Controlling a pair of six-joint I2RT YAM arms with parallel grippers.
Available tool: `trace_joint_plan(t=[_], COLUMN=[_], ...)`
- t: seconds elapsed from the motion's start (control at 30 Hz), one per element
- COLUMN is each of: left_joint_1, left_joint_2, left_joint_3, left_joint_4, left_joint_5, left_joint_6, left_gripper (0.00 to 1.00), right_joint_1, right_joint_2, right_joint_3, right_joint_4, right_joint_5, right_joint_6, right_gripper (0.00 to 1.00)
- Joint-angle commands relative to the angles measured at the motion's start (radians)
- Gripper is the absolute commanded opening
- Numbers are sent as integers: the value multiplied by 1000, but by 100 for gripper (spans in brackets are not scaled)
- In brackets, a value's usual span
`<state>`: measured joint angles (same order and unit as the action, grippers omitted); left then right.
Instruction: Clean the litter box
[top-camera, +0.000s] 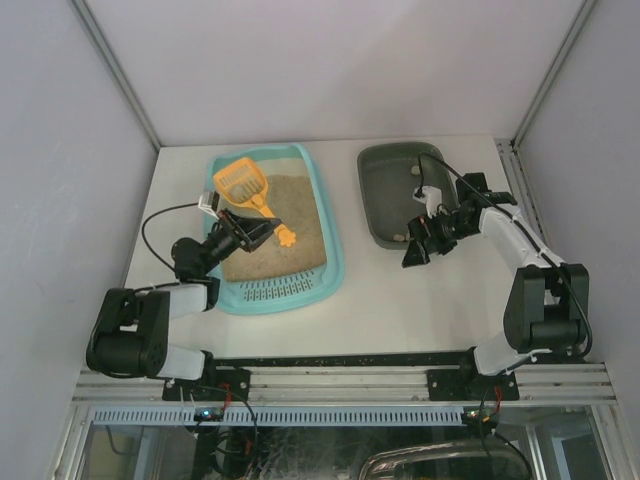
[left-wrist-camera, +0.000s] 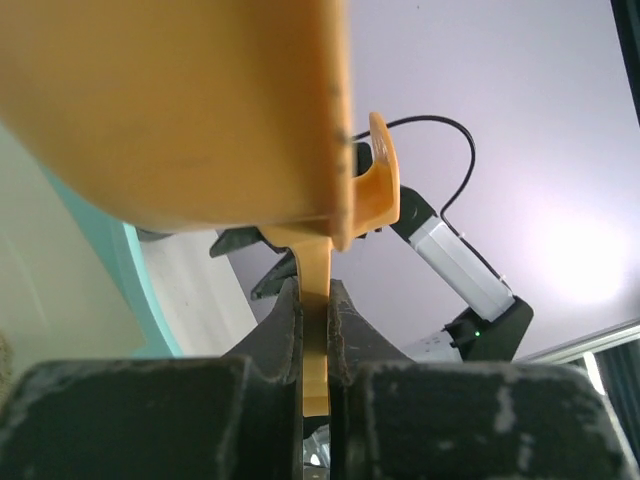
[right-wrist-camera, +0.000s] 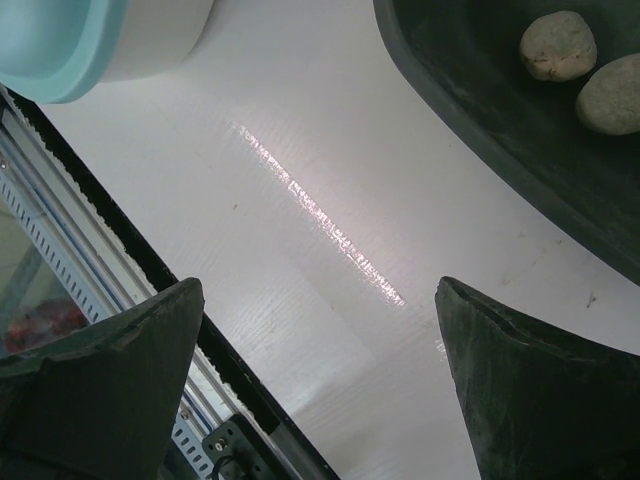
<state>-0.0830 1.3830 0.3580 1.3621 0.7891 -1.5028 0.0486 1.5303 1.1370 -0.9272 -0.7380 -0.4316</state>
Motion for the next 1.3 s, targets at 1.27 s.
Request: trace_joint_plan(t=[1.27], left_joint_1=[-165], left_joint_2=[-209], left_joint_3=[345], left_joint_4=[-886], left_joint_5=[-37], left_joint_6=[378], left_gripper=[0], right_joint_1=[-23], right_joint_2=[-34], right_joint_3=[-6], right_joint_4=[57], right_joint_5=[93], right_joint_6=[-24], right_gripper=[100])
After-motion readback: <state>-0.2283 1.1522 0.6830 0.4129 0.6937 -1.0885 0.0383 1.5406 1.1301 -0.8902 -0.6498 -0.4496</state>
